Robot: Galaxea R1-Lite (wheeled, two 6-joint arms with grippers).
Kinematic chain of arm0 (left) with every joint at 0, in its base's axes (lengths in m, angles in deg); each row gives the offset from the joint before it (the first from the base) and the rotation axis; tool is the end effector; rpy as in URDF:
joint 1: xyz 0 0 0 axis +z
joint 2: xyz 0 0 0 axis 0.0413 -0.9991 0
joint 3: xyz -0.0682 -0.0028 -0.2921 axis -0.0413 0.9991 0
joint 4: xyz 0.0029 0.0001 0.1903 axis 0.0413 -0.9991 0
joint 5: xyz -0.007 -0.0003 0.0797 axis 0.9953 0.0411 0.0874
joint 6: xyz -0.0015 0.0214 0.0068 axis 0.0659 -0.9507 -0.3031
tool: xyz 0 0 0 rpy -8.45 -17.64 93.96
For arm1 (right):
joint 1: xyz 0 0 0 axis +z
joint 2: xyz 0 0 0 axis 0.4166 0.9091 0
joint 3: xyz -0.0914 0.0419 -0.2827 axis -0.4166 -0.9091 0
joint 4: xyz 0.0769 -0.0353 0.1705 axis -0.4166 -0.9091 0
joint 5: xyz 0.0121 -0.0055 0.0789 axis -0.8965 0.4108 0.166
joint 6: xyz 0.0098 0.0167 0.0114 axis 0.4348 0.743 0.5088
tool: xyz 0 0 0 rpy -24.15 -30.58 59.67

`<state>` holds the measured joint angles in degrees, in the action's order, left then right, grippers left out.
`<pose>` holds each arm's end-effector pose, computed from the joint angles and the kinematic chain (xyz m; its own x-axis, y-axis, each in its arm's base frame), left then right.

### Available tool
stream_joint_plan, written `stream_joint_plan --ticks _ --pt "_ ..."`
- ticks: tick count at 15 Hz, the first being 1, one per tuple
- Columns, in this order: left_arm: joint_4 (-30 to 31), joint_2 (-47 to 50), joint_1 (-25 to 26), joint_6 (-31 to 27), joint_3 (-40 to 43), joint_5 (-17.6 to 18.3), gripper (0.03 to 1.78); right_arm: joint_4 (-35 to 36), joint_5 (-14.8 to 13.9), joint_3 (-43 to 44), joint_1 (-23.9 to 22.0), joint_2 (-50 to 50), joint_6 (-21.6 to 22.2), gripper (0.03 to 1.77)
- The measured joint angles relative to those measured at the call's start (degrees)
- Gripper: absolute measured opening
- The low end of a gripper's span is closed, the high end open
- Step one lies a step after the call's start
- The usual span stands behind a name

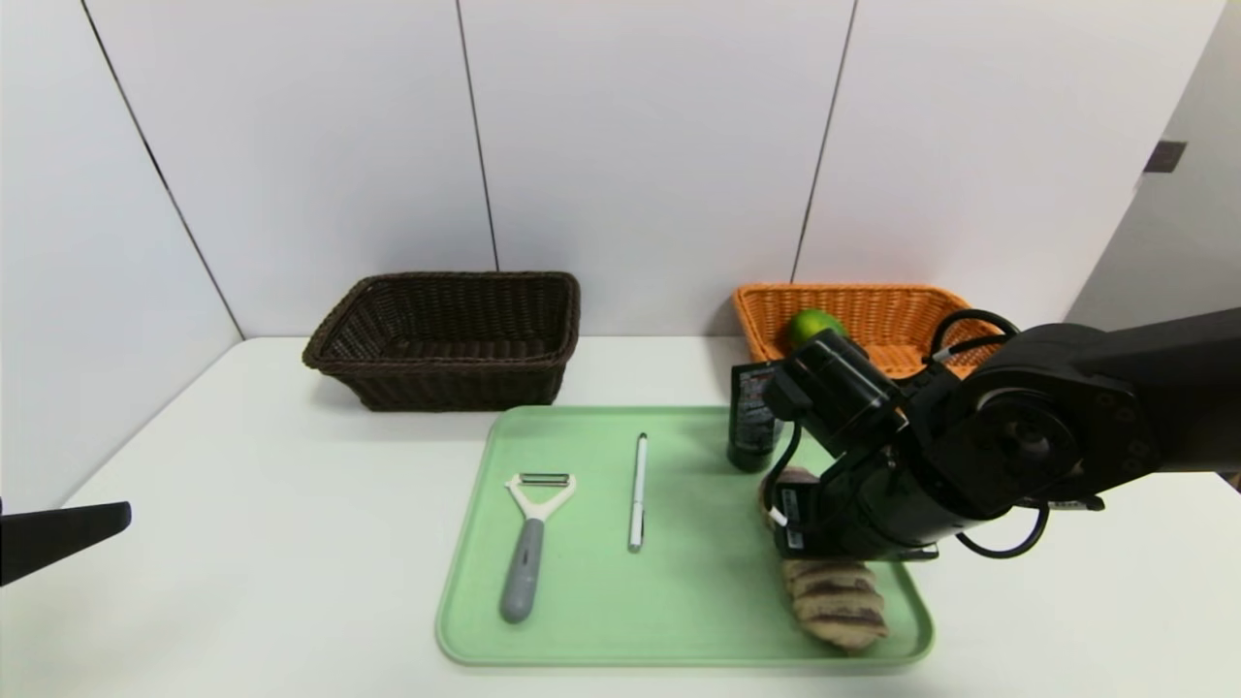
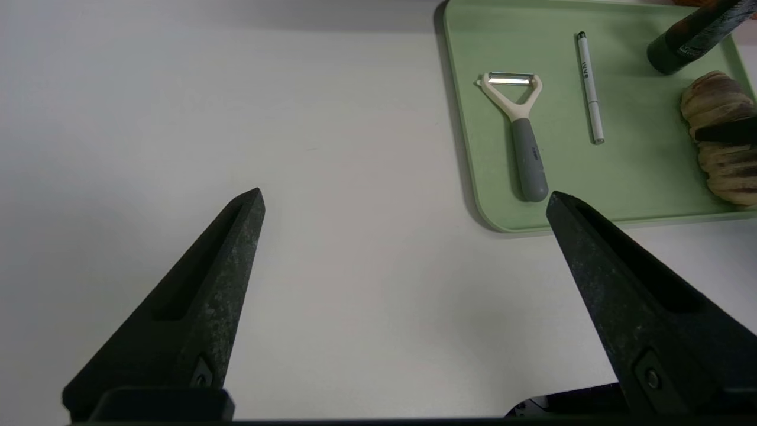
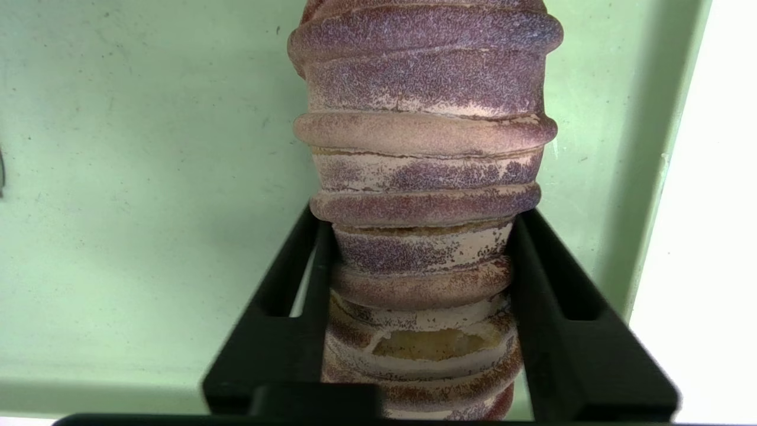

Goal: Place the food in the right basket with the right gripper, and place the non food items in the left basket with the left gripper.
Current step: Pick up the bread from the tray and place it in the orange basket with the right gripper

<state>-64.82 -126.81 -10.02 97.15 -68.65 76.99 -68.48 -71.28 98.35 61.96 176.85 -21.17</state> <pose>0.0599 -0.0099 0.2796 0.8615 -0.1986 -0.4674 0.1178 0.9734 -0.1964 0.2489 0.1839 0.1453 0.4388 0.0660 -0.8962 -0.0342 0.9978 0.0568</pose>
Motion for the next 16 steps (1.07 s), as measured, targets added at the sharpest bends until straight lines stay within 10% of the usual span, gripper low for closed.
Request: stream_joint_plan --ticks 2,9,16 --pt "0.00 0.11 0.00 0.02 -0.05 0.00 1.69 0.02 -0.04 -0.11 0.02 -0.17 0.01 0.19" --pt "0.00 0.13 0.00 -0.04 0.00 -0.05 1.69 -0.04 0.46 0.44 0.02 -5.18 -0.55 0.17" --pt "0.13 -0.24 0.00 -0.04 0.00 0.11 1.69 2.73 6.75 1.71 -4.30 -20.18 -3.17 0.17"
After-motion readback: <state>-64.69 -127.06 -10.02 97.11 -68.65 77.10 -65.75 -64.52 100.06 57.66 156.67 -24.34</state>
